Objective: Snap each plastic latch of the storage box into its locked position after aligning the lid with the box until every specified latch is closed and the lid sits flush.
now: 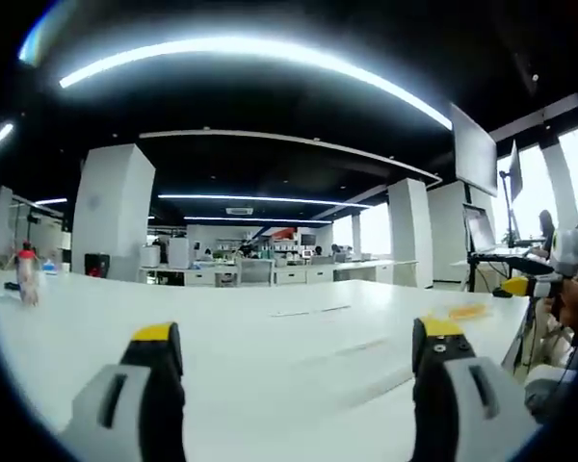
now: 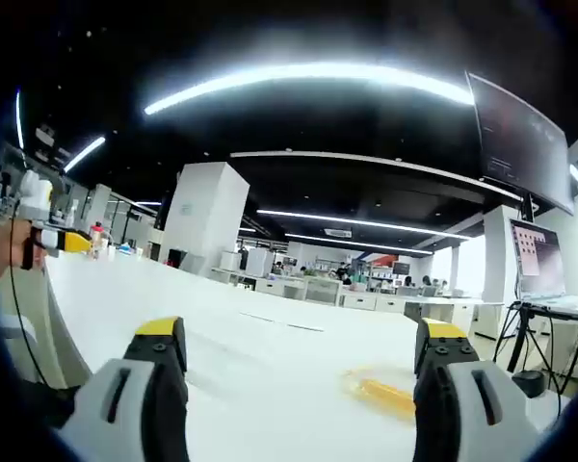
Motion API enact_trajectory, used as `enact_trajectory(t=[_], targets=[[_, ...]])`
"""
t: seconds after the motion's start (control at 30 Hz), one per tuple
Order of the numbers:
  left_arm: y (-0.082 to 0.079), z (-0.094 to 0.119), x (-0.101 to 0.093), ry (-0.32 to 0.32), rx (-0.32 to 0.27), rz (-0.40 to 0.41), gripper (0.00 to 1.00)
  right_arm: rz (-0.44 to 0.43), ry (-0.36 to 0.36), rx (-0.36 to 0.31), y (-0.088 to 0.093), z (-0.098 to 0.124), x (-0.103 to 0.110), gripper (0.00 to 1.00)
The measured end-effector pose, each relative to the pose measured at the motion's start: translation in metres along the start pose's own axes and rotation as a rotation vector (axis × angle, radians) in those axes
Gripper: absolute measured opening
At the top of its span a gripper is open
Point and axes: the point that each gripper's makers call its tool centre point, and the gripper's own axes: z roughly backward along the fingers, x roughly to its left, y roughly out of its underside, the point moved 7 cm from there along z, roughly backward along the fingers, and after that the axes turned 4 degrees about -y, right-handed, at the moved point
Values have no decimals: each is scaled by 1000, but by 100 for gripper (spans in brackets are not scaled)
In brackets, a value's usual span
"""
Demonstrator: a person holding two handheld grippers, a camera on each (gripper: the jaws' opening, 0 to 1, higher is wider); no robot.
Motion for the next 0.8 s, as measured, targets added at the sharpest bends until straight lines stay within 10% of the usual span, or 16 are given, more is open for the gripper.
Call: enact_trajectory(t=[0.8], targets=[[3, 0, 0, 10, -8, 41, 100, 6, -4, 17, 4, 0, -1, 99]])
